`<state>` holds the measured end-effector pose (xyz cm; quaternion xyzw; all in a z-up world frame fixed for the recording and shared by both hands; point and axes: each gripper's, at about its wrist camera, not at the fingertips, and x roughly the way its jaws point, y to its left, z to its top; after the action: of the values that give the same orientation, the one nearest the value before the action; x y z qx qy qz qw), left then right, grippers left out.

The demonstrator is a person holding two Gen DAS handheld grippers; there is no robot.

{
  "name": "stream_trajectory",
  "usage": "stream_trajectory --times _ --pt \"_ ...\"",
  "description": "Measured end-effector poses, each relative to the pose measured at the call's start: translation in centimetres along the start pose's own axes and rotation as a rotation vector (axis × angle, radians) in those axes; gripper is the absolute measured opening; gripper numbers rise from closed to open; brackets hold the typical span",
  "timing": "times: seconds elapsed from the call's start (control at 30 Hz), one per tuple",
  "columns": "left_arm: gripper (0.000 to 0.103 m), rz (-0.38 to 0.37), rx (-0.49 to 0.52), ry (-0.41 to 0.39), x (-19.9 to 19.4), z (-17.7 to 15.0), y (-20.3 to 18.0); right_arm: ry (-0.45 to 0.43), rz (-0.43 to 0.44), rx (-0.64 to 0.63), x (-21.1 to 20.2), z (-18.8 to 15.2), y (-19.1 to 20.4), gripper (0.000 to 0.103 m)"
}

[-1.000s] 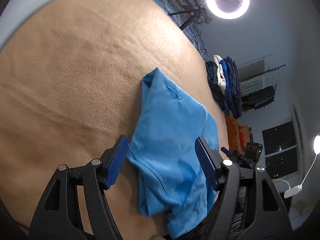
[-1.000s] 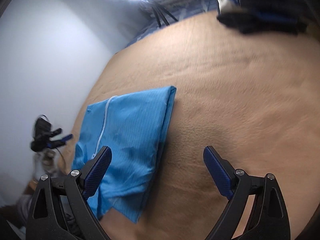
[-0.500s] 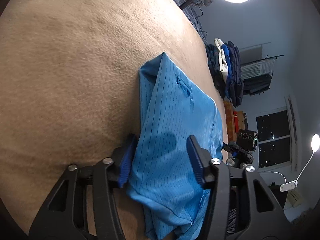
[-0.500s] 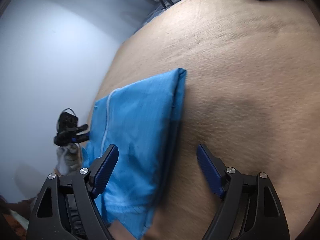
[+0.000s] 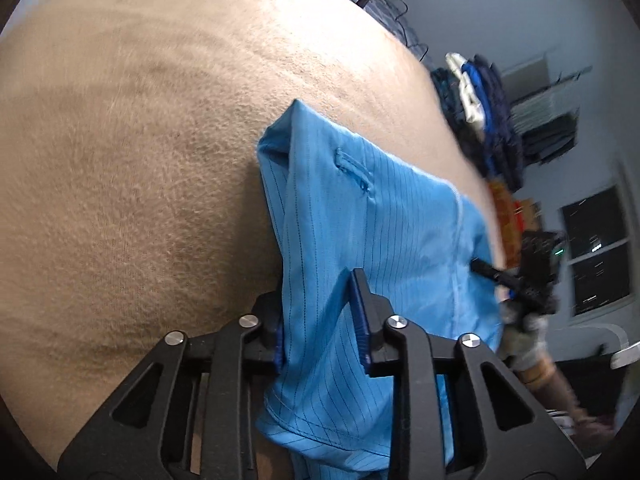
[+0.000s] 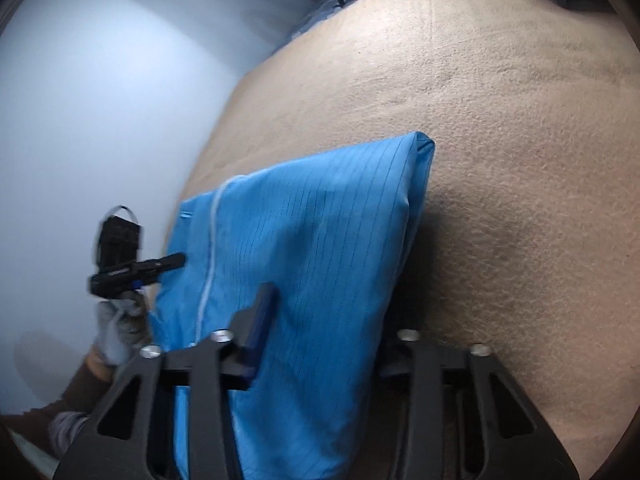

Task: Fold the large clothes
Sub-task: 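Grasp the folded coat bundle's edge with the left gripper while the right gripper grasps it, then lift the folded coat with both grippers and carry it onto the dark clothes stack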

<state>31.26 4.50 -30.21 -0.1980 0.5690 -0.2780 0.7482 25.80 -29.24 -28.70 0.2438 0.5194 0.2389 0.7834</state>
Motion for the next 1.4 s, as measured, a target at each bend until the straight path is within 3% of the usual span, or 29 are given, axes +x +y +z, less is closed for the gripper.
stream_trajectory --times 0.2,0.33,0.77,1.03,1.4 --pt "0.007 0.109 0.091 -0.051 -0.9 -0.8 -3.1 -0.011 -0.152 -0.094 -0.8 -0.3 3.4 0.008" --pt "0.005 0.156 0.138 -0.083 -1.6 -1.6 -4.8 -0.015 -0.246 -0.168 -1.1 -0.5 5.8 0.006" --pt "0.004 0.167 0.226 -0.145 -5.0 -2.5 -10.3 -0.080 -0.434 -0.377 -5.1 -1.5 13.2 0.004" --pt "0.004 0.157 0.298 -0.162 -4.9 -1.7 -15.1 -0.135 -0.501 -0.421 -9.2 -1.5 14.0 0.004" --pt "0.004 0.107 0.419 -0.157 -1.0 2.2 -24.0 -0.207 -0.594 -0.396 -15.6 2.0 10.4 0.004"
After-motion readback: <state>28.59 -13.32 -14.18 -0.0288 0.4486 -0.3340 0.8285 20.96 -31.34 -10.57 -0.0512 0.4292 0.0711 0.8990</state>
